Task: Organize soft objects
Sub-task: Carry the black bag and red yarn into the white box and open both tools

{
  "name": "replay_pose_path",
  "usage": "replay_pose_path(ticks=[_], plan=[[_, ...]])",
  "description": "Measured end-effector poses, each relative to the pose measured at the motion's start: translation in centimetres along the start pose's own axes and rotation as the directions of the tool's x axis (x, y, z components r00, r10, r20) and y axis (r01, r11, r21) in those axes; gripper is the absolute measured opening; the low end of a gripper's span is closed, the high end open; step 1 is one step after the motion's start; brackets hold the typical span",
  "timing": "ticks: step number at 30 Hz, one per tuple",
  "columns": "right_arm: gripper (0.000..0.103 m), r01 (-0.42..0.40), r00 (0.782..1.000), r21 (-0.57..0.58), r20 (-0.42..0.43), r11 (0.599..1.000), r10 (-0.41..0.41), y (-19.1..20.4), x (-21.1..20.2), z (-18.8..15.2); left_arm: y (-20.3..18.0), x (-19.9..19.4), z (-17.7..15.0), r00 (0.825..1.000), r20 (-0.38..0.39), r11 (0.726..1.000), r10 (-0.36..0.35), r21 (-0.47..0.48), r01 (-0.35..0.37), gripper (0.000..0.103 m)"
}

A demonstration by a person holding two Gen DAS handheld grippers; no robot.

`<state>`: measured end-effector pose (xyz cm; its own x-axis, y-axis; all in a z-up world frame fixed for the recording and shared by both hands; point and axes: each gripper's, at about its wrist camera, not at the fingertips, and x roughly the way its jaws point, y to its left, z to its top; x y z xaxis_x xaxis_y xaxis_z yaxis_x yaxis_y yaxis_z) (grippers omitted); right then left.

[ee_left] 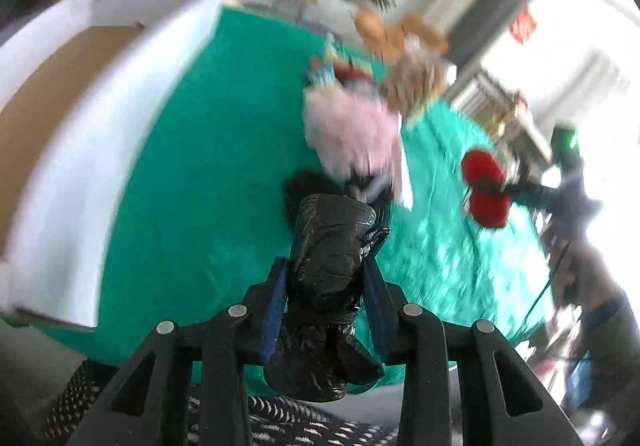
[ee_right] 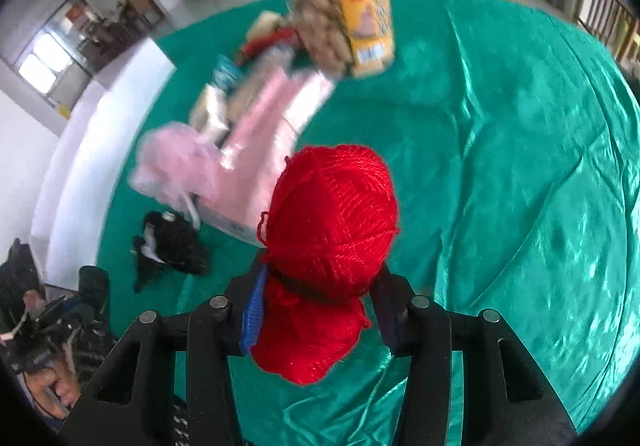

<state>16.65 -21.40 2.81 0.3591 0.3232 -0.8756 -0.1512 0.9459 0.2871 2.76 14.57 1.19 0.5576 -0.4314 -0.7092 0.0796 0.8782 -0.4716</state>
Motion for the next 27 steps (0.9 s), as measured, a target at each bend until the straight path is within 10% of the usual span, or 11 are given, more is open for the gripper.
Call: replay_pose_path(ticks=[8,16,19,21,27], plan=[[0.049,-0.276,0.961,-0.170,-0.019,0.946,0.277,16.2,1.9,4.2,5.2,-10.6,6.5,0.960,0.241,0.987,0.144,-0.105,-0.122,0.036],[0.056,-0.474,0.875,-0.350,-0.084,0.808,0.477,35.9,5.6,5.2,13.1,-13.1,10.4,0.859,0.229,0.884,0.458,-0.217,-0.413,0.040],[0.069,-0.463,0.880,-0.371,-0.081,0.805,0.468,39.9,7.9,5.7,14.7,-12.8,10.8,0.799,0.226,0.825,0.557,-0.260,-0.501,0.089],[0.069,-0.442,0.890,-0.378,-0.071,0.813,0.451,40.8,8.9,5.9,15.3,-12.9,10.6,0.764,0.255,0.801,0.593,-0.286,-0.526,0.099],[0.069,-0.377,0.905,-0.379,0.045,0.845,0.424,34.5,3.5,3.9,13.7,-11.9,9.5,0.795,0.286,0.840,0.535,-0.283,-0.463,0.099]])
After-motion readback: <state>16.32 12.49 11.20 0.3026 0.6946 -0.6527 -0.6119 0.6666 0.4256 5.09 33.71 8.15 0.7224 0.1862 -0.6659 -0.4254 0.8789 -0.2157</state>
